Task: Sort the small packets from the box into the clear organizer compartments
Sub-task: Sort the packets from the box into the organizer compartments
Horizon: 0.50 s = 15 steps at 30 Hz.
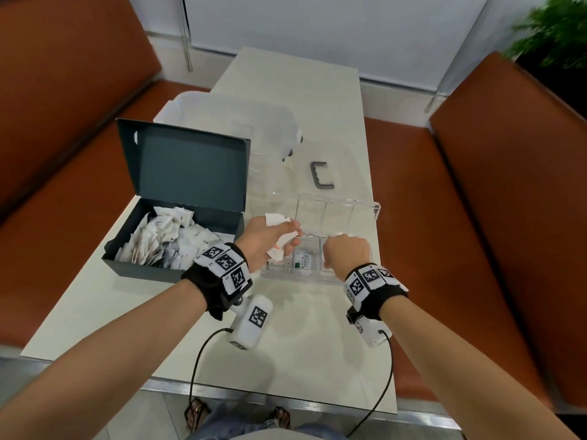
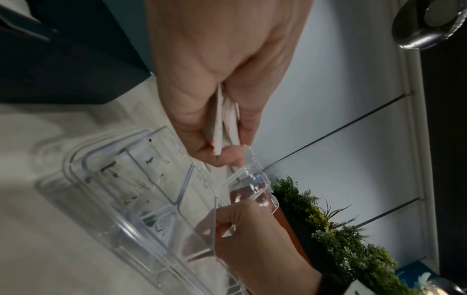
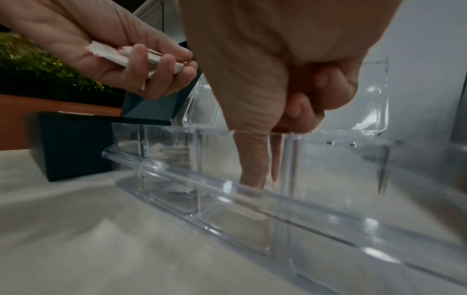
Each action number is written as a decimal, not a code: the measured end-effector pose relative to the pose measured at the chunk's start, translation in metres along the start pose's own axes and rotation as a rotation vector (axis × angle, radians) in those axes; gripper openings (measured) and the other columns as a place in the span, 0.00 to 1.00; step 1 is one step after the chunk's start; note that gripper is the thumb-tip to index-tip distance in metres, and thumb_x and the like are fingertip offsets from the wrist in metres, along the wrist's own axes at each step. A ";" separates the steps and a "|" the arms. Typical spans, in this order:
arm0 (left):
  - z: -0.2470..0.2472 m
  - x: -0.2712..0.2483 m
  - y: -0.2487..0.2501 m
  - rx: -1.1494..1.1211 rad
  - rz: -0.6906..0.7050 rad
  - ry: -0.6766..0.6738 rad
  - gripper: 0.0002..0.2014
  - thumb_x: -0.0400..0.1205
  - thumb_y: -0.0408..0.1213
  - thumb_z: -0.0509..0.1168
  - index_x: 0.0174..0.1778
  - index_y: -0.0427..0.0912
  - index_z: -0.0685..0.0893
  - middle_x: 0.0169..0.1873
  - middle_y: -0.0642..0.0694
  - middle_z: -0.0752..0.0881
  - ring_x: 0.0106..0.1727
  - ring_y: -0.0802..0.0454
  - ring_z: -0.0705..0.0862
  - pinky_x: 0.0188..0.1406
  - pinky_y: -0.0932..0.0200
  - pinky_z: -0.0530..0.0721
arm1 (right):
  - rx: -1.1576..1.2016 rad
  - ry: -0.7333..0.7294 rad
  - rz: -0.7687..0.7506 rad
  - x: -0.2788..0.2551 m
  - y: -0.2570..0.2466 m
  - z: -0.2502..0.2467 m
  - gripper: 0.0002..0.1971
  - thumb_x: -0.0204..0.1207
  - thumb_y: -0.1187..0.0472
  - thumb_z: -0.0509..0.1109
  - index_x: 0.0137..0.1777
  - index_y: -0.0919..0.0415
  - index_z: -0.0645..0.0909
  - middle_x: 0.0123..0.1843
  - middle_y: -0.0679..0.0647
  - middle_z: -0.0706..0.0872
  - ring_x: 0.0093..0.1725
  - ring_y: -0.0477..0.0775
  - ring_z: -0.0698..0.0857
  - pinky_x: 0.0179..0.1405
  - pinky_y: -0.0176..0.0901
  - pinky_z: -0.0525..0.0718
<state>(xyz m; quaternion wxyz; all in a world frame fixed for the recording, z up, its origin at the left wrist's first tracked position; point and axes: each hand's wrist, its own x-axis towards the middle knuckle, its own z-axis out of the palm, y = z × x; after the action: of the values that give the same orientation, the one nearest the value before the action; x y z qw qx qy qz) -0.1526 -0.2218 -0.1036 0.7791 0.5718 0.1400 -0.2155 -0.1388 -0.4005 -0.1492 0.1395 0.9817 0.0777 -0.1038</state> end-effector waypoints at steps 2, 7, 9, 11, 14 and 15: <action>-0.002 0.000 0.004 -0.067 -0.056 -0.036 0.09 0.82 0.37 0.70 0.48 0.33 0.83 0.39 0.38 0.86 0.29 0.50 0.84 0.23 0.62 0.80 | 0.025 0.012 -0.008 -0.002 0.002 -0.006 0.09 0.78 0.55 0.70 0.55 0.57 0.82 0.50 0.54 0.87 0.49 0.60 0.88 0.37 0.43 0.73; -0.007 -0.001 0.016 -0.249 -0.218 -0.066 0.23 0.83 0.55 0.63 0.54 0.35 0.82 0.43 0.34 0.89 0.37 0.45 0.89 0.29 0.58 0.88 | 0.398 0.269 0.113 -0.022 0.011 -0.048 0.10 0.81 0.54 0.60 0.51 0.49 0.85 0.43 0.49 0.89 0.40 0.56 0.87 0.32 0.39 0.77; -0.008 -0.002 0.019 -0.290 -0.259 -0.084 0.27 0.83 0.59 0.61 0.58 0.34 0.81 0.45 0.33 0.89 0.40 0.44 0.89 0.34 0.56 0.90 | 0.628 0.327 0.119 -0.031 0.006 -0.066 0.10 0.80 0.51 0.62 0.51 0.46 0.85 0.42 0.46 0.89 0.42 0.54 0.86 0.37 0.44 0.83; -0.008 -0.003 0.021 -0.317 -0.282 -0.106 0.29 0.84 0.59 0.60 0.62 0.33 0.80 0.49 0.33 0.88 0.42 0.43 0.89 0.39 0.53 0.90 | 0.846 0.310 0.093 -0.038 -0.004 -0.077 0.11 0.78 0.45 0.65 0.53 0.45 0.85 0.43 0.43 0.87 0.45 0.49 0.85 0.44 0.46 0.84; -0.006 -0.005 0.022 -0.276 -0.278 -0.147 0.25 0.87 0.51 0.58 0.68 0.33 0.78 0.56 0.34 0.88 0.45 0.44 0.89 0.44 0.51 0.90 | 0.996 0.188 0.060 -0.040 -0.022 -0.078 0.20 0.70 0.38 0.72 0.59 0.47 0.83 0.44 0.43 0.85 0.43 0.42 0.82 0.43 0.43 0.80; -0.005 -0.006 0.022 -0.257 -0.276 -0.166 0.22 0.88 0.46 0.57 0.69 0.32 0.77 0.57 0.34 0.87 0.45 0.45 0.89 0.44 0.51 0.91 | 1.015 0.177 0.065 -0.039 -0.026 -0.076 0.22 0.69 0.40 0.75 0.59 0.49 0.82 0.43 0.44 0.84 0.42 0.40 0.81 0.41 0.41 0.79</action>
<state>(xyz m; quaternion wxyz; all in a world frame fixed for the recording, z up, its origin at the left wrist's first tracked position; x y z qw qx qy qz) -0.1467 -0.2102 -0.0842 0.8177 0.4234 0.1787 -0.3467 -0.1679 -0.3585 -0.0761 -0.3586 0.9326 -0.0016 -0.0404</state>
